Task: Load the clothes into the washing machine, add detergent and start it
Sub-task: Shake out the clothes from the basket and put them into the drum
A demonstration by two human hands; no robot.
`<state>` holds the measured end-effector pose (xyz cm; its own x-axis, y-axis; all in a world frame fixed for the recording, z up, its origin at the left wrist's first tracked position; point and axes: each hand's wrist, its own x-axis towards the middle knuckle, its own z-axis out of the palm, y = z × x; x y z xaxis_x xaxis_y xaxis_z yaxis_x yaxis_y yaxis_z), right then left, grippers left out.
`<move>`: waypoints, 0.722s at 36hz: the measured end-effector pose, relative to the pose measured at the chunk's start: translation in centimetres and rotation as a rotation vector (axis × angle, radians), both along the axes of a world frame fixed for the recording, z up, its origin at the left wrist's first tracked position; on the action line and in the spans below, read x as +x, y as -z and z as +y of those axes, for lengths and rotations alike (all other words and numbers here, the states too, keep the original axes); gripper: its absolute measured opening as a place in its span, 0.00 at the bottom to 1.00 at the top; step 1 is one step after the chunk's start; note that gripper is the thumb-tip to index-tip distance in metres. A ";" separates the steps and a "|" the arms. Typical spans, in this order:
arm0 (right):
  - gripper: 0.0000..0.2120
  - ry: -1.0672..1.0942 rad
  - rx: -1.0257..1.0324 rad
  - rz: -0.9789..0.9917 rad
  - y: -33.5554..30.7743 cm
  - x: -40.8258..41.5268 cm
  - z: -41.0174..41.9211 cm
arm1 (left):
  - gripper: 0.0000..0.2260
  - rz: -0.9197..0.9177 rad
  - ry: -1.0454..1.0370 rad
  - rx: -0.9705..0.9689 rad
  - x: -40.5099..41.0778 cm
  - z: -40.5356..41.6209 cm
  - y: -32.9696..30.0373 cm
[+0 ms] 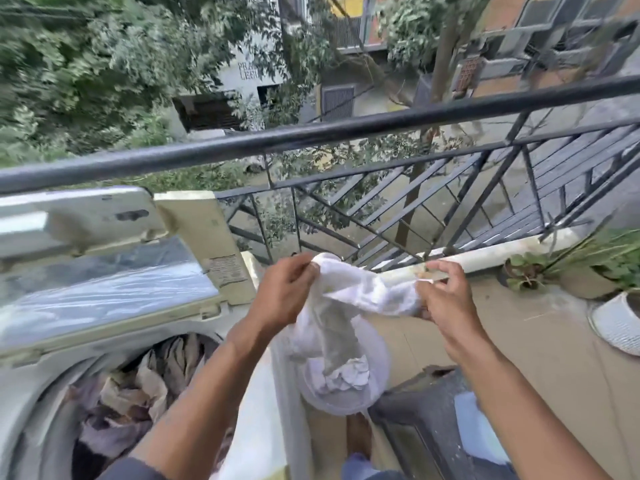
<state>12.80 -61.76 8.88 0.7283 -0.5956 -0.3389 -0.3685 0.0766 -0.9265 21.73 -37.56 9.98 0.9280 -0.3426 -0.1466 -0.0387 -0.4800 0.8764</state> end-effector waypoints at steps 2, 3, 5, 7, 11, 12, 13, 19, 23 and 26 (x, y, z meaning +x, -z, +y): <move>0.19 -0.062 -0.028 0.091 1.5 -0.8 0.2 | 0.10 0.025 0.001 -0.100 -0.3 0.2 -2.5; 0.21 -0.105 -0.063 0.142 2.4 -1.3 0.5 | 0.10 0.028 0.010 -0.158 -0.5 0.2 -3.8; 0.29 -0.234 -0.114 0.248 3.6 -2.3 1.4 | 0.12 0.072 0.031 -0.288 -1.5 0.2 -6.8; 0.40 -0.396 -0.090 0.329 4.2 -3.0 2.6 | 0.12 0.121 0.031 -0.425 -2.4 0.4 -9.3; 0.56 -0.653 -0.013 0.244 4.1 -3.2 6.5 | 0.11 0.153 0.018 -0.656 -3.5 1.9 -12.5; 0.53 -0.657 0.016 0.198 4.1 -3.1 7.3 | 0.11 0.160 0.018 -0.701 -3.7 2.5 -12.9; 0.49 -0.622 0.053 0.157 4.3 -2.9 7.9 | 0.12 0.164 0.006 -0.736 -3.8 3.3 -13.0; 0.12 -0.483 0.203 0.037 2.4 -1.8 10.0 | 0.15 0.145 -0.192 -0.728 -5.0 9.7 -11.8; 0.15 -0.498 0.379 -0.071 1.0 -2.3 11.1 | 0.13 0.142 -0.330 -0.631 -6.9 14.6 -8.9; 0.16 -0.551 0.497 -0.113 0.6 -2.8 12.4 | 0.13 0.187 -0.431 -0.601 -8.7 17.4 -6.5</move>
